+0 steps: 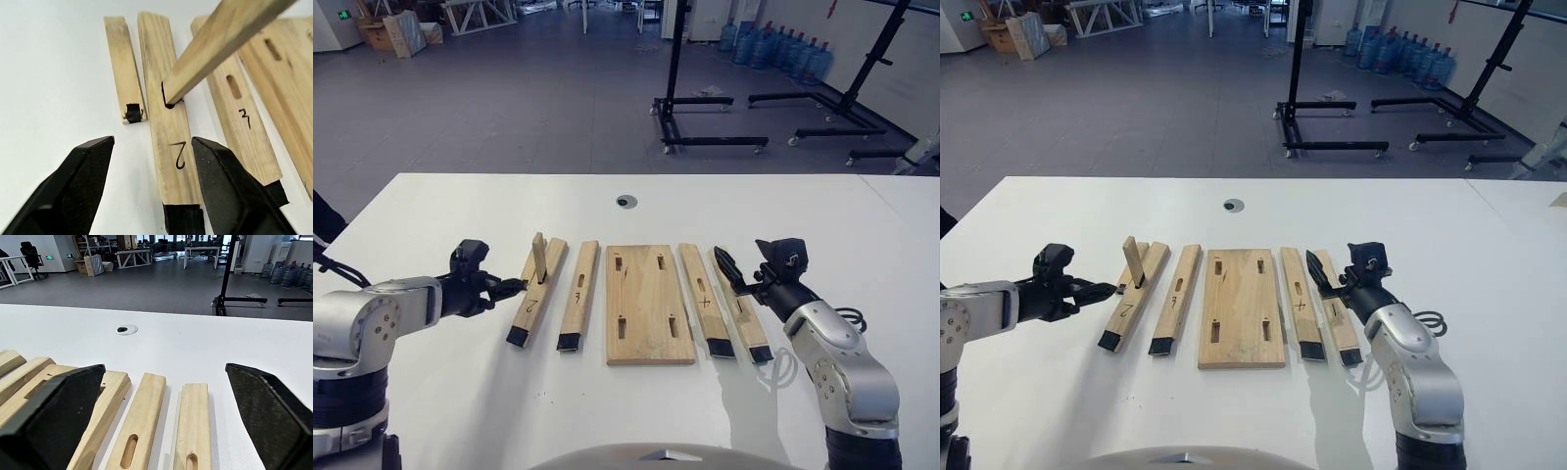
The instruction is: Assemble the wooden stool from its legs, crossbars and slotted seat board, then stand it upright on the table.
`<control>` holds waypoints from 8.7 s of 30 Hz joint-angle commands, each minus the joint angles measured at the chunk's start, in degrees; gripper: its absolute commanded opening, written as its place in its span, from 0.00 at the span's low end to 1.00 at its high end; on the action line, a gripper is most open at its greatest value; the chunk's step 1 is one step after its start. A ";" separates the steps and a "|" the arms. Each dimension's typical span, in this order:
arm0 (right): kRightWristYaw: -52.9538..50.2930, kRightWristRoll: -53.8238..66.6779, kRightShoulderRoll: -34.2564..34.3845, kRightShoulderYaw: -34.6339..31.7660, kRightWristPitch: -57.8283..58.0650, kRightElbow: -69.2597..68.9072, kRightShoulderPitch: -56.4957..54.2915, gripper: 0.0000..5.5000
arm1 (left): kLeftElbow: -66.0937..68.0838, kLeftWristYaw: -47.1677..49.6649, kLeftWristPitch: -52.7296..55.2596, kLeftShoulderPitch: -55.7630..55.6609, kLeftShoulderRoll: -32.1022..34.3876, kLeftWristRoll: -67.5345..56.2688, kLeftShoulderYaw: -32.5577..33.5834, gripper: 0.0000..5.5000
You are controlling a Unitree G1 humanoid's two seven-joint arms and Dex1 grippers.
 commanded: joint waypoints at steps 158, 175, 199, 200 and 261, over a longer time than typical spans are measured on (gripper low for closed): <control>-2.88 74.49 -8.00 -1.55 13.24 12.56 -31.16 0.38 | 14.68 -23.68 -23.64 -13.60 -14.37 -31.11 -6.30 0.63; 16.48 33.76 -14.50 -6.29 -9.55 15.91 -24.98 0.38 | 5.48 -0.52 -32.59 -5.88 -14.98 -11.18 -3.11 0.87; 39.97 31.15 -8.56 -8.64 -22.59 29.32 -24.21 0.38 | 12.03 4.44 -31.16 -4.64 -17.57 -9.31 -2.29 0.87; 43.54 30.96 -7.97 -8.59 -24.38 33.49 -26.03 0.38 | 13.16 3.77 -31.58 -5.30 -17.42 -8.62 -3.00 0.87; 74.83 11.34 -1.31 -1.46 -54.47 74.16 -42.53 0.38 | 9.65 -3.70 -24.40 -8.52 -14.81 -7.70 -6.68 0.87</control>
